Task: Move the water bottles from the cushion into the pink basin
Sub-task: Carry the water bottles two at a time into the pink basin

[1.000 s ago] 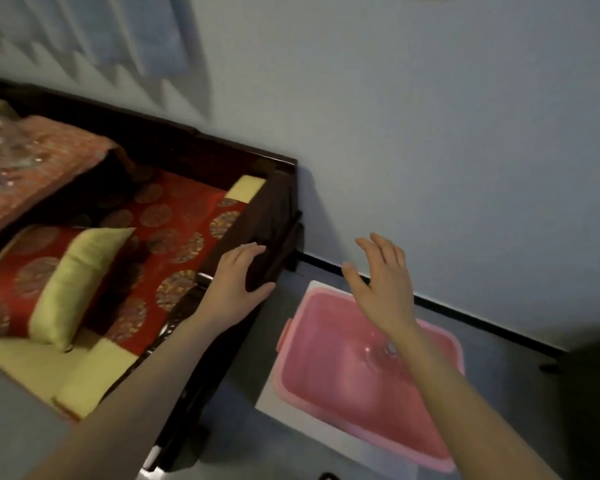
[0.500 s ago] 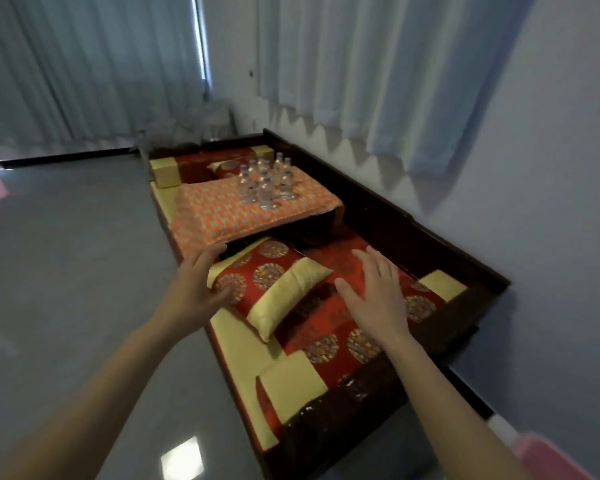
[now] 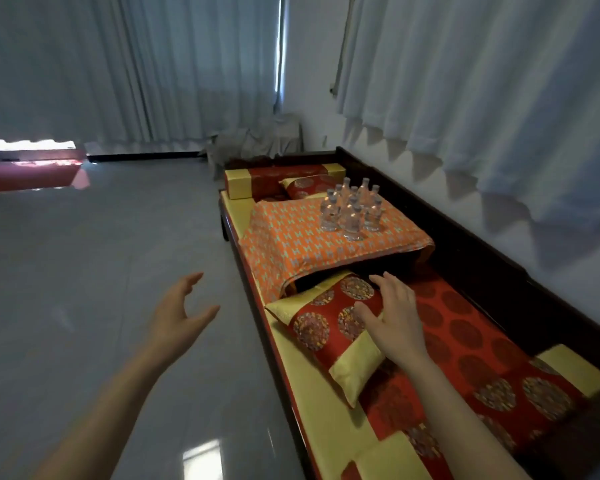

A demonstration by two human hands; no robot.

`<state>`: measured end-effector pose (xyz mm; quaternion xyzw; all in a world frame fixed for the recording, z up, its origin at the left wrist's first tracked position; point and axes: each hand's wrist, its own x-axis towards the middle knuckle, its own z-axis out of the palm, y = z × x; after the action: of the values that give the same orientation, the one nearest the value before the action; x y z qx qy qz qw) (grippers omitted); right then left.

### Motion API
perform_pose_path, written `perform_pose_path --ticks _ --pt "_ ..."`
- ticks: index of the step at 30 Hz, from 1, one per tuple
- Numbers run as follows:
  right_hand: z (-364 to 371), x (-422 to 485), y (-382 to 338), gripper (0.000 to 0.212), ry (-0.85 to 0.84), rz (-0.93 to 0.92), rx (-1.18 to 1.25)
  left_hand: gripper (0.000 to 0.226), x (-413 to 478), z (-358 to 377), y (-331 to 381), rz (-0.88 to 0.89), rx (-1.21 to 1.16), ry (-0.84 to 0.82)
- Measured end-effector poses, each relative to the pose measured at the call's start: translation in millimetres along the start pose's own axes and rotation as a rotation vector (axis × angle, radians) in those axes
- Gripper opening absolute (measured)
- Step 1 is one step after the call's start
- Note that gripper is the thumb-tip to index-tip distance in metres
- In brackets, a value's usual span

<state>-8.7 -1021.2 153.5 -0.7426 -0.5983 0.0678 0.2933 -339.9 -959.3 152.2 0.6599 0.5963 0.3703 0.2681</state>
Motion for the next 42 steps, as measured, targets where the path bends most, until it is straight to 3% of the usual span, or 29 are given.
perform_pose_path --ticks 9,16,18,23,28,33,42 --pt "88 159 -4 0.058 0.019 0.159 -0.009 0.052 188 -28 -81 -0.019 0.018 -0.045" --pt "148 253 -27 0.056 -0.002 0.216 -0.035 0.033 317 -23 -110 -0.168 -0.159 -0.047" --pt "181 301 -37 0.056 0.027 0.271 -0.029 0.033 391 -14 -122 -0.171 -0.185 -0.127" --pt "199 329 -35 0.056 0.028 0.345 -0.062 0.035 442 12 -128 -0.139 -0.211 -0.207" --pt "244 390 -49 0.054 0.122 0.493 0.009 0.025 578 44 -131 -0.046 -0.198 -0.396" --pt "266 423 -47 0.054 0.125 0.62 0.026 0.029 651 113 -127 -0.083 -0.248 -0.645" --pt "283 505 14 0.051 0.193 0.731 0.04 0.041 747 258 -83 0.064 -0.179 -0.931"
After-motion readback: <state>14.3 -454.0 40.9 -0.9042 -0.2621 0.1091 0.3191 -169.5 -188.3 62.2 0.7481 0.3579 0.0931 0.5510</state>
